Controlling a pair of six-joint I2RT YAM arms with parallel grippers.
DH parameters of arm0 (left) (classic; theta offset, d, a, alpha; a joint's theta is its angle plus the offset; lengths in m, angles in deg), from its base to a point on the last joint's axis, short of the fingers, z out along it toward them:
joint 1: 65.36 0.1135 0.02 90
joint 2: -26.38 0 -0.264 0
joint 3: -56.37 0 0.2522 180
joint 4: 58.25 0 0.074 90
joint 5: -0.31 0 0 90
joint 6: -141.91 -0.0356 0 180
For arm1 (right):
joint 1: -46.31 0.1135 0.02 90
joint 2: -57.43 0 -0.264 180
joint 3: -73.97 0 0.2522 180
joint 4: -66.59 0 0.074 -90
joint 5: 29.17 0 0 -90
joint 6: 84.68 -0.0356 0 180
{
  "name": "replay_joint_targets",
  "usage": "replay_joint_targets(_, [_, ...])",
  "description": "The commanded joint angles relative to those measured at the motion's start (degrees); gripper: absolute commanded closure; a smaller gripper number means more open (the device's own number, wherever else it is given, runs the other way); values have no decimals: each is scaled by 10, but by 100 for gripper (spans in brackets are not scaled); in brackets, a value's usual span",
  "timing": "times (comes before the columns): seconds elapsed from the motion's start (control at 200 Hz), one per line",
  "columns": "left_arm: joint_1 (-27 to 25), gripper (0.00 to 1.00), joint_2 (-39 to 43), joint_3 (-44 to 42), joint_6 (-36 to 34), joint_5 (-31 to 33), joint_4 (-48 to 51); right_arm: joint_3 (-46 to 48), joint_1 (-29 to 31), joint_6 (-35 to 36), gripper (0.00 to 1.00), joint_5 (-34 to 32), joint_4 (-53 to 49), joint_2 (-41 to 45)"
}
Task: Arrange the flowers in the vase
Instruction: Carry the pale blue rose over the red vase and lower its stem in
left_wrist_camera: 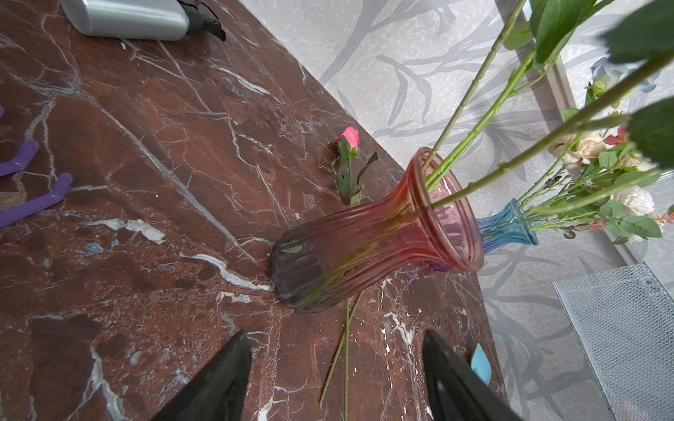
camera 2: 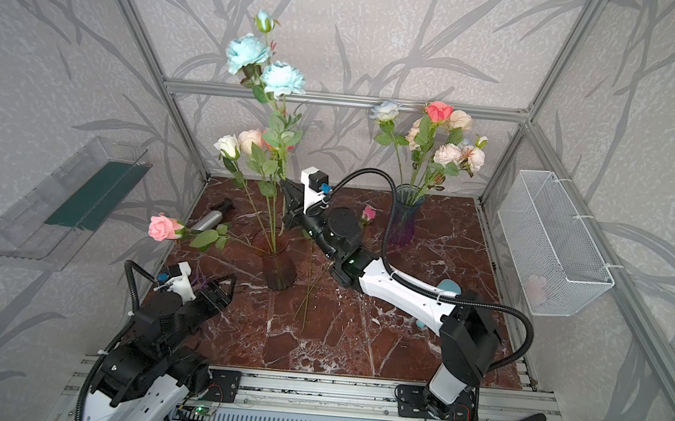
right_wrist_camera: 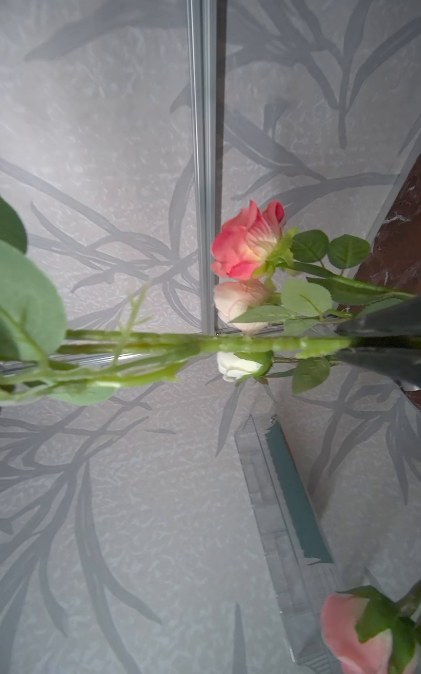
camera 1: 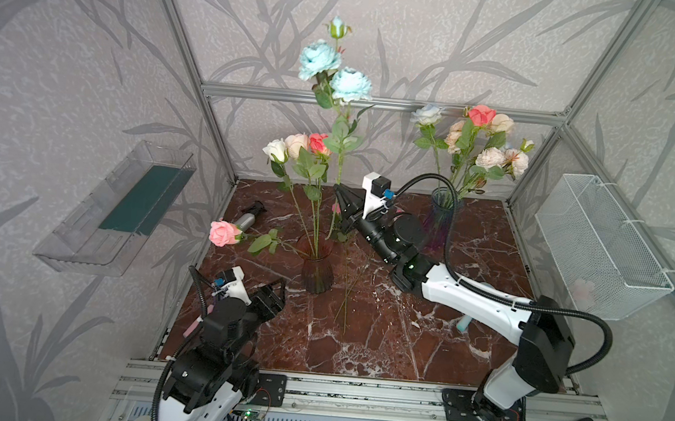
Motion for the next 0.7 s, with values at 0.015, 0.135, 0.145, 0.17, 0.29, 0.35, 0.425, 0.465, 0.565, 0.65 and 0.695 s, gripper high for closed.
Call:
replay_joint_targets(0.015, [-1, 25, 4, 13, -1, 14, 17, 2, 12, 41, 100, -17, 69, -21])
replay_joint_targets(0.135, [-1, 25, 4, 8, 2, 13, 16, 25, 14, 22, 100, -19, 78, -39])
replay_joint_targets(0.145, [-1, 25, 4, 8, 2, 14, 16, 27, 15, 21, 100, -20, 78, -40])
replay_joint_targets(0.17, [-1, 25, 4, 7, 1, 14, 16, 33, 16, 18, 100, -20, 79, -42])
replay_joint_targets(0.29, [-2, 25, 5, 3, 4, 15, 16, 55, 30, 16, 100, -20, 79, -50])
replay_joint_targets(0.35, [-1, 25, 5, -2, 4, 13, 14, 65, 39, 17, 99, -18, 77, -54])
replay_joint_targets(0.425, [-1, 25, 5, -9, 5, 11, 7, 78, 48, 11, 97, -18, 71, -55])
replay_joint_targets(0.465, [-1, 25, 5, -15, 8, 10, 1, 83, 48, 9, 97, -21, 70, -56])
replay_joint_targets(0.565, [-1, 25, 3, -25, 10, 5, -16, 91, 74, 16, 94, -32, 65, -58])
replay_joint_targets(0.65, [-1, 25, -2, -25, 9, 3, -19, 91, 80, 17, 87, -38, 50, -58])
replay_joint_targets(0.695, [-1, 25, -5, -24, 6, 1, -20, 84, 81, 17, 84, -37, 27, -55])
